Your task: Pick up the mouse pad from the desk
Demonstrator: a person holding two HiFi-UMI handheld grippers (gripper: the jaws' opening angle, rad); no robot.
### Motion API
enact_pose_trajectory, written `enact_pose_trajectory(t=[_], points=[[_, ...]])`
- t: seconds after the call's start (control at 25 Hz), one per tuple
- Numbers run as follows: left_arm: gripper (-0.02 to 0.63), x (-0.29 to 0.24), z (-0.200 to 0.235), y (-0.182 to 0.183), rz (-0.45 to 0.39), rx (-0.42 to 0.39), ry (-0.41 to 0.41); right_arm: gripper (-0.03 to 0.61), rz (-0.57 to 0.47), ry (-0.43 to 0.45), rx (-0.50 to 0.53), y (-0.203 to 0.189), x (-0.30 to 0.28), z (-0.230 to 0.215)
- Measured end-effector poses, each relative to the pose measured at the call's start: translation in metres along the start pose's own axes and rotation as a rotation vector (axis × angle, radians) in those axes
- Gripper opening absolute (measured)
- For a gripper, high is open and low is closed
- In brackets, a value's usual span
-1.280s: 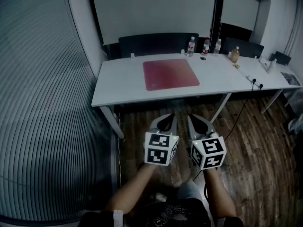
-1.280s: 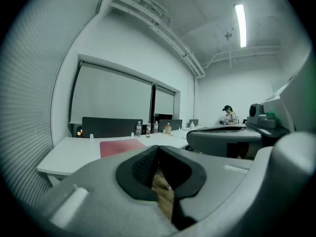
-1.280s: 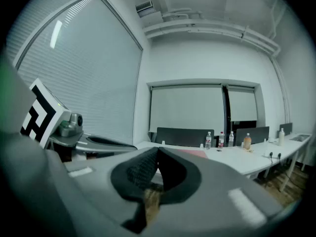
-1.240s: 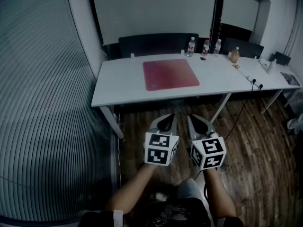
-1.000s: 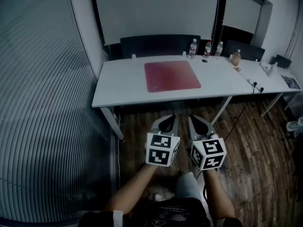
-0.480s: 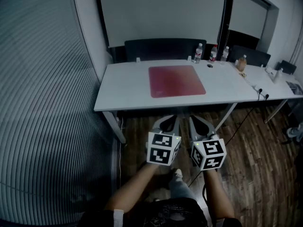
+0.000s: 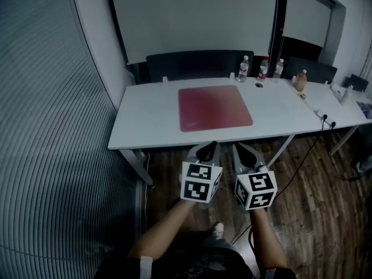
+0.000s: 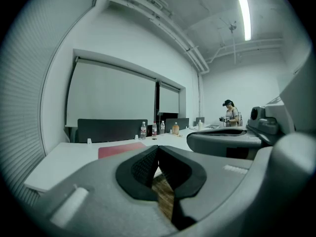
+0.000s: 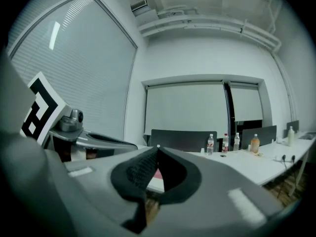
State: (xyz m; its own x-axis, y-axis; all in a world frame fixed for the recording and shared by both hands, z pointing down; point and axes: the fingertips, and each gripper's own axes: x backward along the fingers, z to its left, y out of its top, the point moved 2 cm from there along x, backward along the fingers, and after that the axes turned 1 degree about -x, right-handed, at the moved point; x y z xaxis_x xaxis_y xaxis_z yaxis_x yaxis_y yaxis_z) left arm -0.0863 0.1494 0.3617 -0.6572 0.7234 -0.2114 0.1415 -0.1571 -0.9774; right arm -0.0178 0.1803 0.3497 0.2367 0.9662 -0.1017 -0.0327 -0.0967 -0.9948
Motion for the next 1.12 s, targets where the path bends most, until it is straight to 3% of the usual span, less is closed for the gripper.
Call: enact_pose_trajectory(t=[0.64, 1.12], points=[[0.006, -0.139, 0.01, 0.019, 0.054, 0.01, 0.062, 0.002, 0.03, 0.073, -0.019, -0.006, -0.089, -0.11], [0.006, -0.178, 0.02, 0.026, 0.064, 0.004, 0.14, 0.002, 0.011, 0.127, -0.009, 0.001, -0.12, -0.149]])
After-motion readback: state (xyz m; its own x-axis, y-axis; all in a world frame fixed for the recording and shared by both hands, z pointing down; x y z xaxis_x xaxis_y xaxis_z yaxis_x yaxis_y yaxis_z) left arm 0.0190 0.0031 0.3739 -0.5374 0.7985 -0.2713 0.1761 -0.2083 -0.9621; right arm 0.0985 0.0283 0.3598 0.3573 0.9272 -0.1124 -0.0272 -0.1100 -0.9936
